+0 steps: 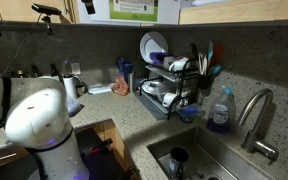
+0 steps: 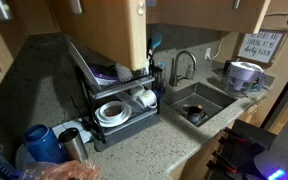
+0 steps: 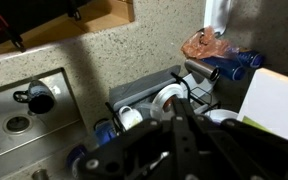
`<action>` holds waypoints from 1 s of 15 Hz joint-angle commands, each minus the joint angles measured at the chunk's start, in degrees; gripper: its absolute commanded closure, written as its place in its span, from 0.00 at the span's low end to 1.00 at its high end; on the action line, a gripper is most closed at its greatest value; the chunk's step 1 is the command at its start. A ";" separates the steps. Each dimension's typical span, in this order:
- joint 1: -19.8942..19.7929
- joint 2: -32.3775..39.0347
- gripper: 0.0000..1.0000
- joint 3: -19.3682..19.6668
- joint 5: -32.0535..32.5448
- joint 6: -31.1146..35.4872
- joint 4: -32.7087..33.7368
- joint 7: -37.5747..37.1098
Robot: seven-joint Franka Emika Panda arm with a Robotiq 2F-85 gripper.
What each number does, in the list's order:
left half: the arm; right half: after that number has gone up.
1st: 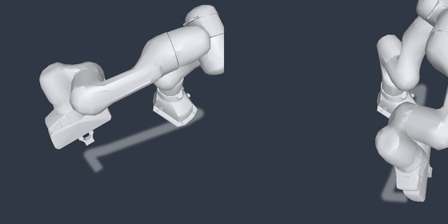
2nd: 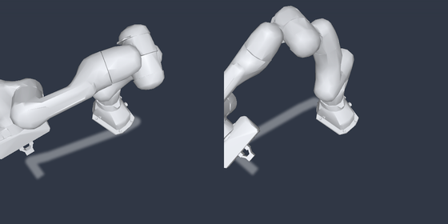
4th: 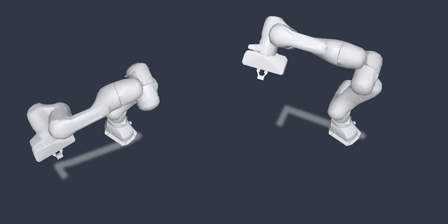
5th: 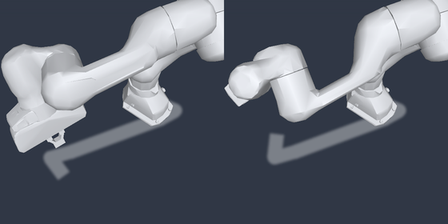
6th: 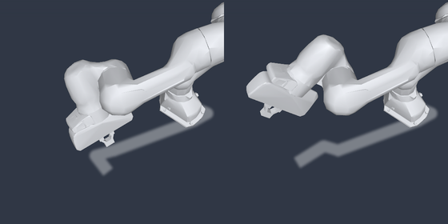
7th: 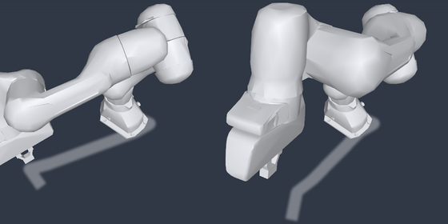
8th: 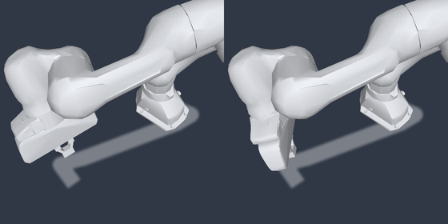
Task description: Close the open upper cabinet doors
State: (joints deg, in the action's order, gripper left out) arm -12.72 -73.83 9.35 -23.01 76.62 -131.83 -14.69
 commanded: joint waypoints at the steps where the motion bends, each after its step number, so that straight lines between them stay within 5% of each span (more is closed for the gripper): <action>1: 0.25 -3.24 1.00 -2.46 -4.72 -2.10 -1.06 0.79; 15: 1.83 -10.51 1.00 -12.21 -20.69 -0.26 2.20 2.72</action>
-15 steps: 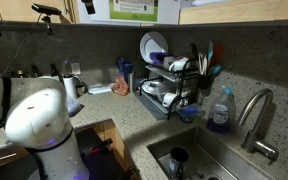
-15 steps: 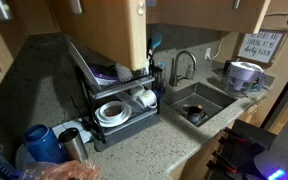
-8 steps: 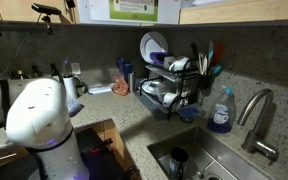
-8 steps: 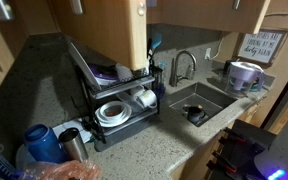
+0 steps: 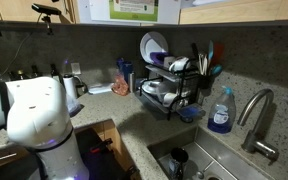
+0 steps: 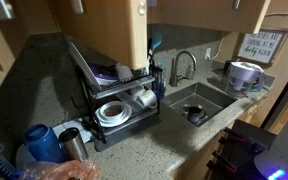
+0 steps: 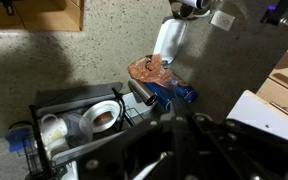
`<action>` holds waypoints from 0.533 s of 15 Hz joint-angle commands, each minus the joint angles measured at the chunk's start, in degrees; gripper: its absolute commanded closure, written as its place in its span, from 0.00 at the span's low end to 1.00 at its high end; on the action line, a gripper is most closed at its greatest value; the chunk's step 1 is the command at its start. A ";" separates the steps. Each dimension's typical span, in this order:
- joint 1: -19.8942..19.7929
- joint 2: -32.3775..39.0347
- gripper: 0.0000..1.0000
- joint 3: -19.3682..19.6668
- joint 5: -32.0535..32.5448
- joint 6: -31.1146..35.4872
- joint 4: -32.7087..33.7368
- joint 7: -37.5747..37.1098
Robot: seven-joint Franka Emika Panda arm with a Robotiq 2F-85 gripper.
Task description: Close the open upper cabinet doors
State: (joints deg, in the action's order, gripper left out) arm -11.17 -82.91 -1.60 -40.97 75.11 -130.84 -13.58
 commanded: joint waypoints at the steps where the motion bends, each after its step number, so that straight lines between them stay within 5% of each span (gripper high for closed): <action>1: 0.26 -1.87 1.00 -1.63 -3.92 1.70 1.71 1.95; 8: 0.15 -1.72 1.00 -6.37 -10.33 9.18 2.95 6.41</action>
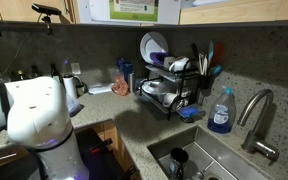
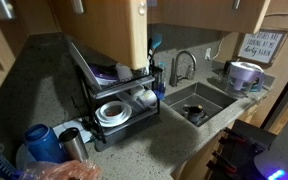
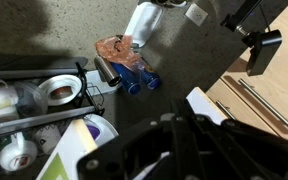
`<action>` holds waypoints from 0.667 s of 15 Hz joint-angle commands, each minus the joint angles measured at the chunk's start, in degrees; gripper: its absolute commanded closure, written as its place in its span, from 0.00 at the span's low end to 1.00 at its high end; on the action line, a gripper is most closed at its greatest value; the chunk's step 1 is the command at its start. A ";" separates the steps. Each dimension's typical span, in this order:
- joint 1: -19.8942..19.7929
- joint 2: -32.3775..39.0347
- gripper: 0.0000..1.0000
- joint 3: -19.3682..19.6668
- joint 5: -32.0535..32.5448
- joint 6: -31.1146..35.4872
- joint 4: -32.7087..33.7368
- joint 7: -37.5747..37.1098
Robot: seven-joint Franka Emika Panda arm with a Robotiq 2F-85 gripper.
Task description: Close the open upper cabinet doors
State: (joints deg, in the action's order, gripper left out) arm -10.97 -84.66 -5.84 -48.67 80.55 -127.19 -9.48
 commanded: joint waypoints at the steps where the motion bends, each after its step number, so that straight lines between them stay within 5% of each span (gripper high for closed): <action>1: -0.18 0.06 1.00 -3.25 -3.27 5.38 -1.05 2.94; 10: -0.74 0.87 1.00 -12.72 -1.50 24.50 -2.83 4.38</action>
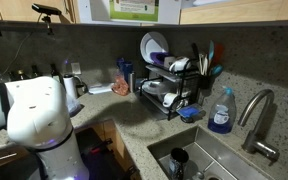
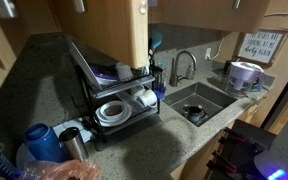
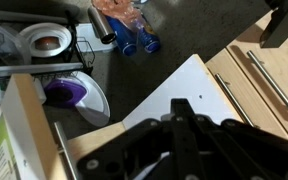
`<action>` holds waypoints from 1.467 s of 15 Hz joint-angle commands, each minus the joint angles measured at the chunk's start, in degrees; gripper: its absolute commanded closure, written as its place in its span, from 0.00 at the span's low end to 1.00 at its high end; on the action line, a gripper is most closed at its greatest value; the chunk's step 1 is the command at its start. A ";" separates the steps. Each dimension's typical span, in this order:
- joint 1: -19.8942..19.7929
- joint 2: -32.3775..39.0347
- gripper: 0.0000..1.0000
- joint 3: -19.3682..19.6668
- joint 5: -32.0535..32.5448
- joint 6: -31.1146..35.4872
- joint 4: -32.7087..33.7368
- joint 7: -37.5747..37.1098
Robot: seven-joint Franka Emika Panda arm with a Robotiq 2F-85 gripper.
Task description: Close the open upper cabinet doors
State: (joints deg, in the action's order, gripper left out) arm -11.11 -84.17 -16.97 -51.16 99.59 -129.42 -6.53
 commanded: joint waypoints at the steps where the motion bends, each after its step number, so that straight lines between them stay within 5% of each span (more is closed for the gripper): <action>1: -0.65 0.43 1.00 -2.07 2.06 7.62 -0.69 1.11; 15: 2.22 0.96 1.00 -2.77 18.76 22.71 -4.65 -2.49; 22: 3.65 0.67 1.00 -0.89 28.52 24.27 -5.02 -6.78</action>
State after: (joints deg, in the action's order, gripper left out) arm -8.67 -83.96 -18.96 -26.59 122.21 -134.40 -10.99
